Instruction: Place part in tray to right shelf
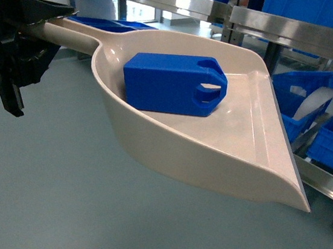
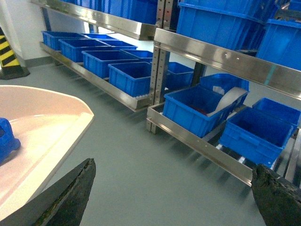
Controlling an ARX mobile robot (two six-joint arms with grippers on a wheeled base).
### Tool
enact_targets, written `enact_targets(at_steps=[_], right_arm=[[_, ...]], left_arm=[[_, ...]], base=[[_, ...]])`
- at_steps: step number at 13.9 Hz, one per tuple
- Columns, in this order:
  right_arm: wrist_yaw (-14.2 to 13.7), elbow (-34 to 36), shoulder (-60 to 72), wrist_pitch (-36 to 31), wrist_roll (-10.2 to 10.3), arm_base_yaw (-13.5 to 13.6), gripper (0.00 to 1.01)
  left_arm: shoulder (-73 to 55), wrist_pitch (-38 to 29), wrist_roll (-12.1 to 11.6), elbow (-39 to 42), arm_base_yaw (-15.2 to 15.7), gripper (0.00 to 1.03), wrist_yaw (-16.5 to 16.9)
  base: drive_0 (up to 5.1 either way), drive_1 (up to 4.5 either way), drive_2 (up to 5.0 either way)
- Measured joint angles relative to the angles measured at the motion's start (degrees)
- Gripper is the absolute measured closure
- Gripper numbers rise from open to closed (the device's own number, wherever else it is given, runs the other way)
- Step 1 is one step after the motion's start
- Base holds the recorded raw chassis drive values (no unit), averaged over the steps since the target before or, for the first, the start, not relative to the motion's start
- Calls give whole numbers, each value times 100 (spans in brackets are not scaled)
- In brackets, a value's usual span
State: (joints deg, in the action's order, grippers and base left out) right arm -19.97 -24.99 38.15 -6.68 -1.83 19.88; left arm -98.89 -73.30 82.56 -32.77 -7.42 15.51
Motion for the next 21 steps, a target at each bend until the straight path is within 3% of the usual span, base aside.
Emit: enact_targets(at_steps=[21], right_arm=[[0, 0, 0, 0, 2, 0, 3]], left_arm=[[0, -2, 0, 0, 2, 89, -7]], base=[[-149, -149, -149]])
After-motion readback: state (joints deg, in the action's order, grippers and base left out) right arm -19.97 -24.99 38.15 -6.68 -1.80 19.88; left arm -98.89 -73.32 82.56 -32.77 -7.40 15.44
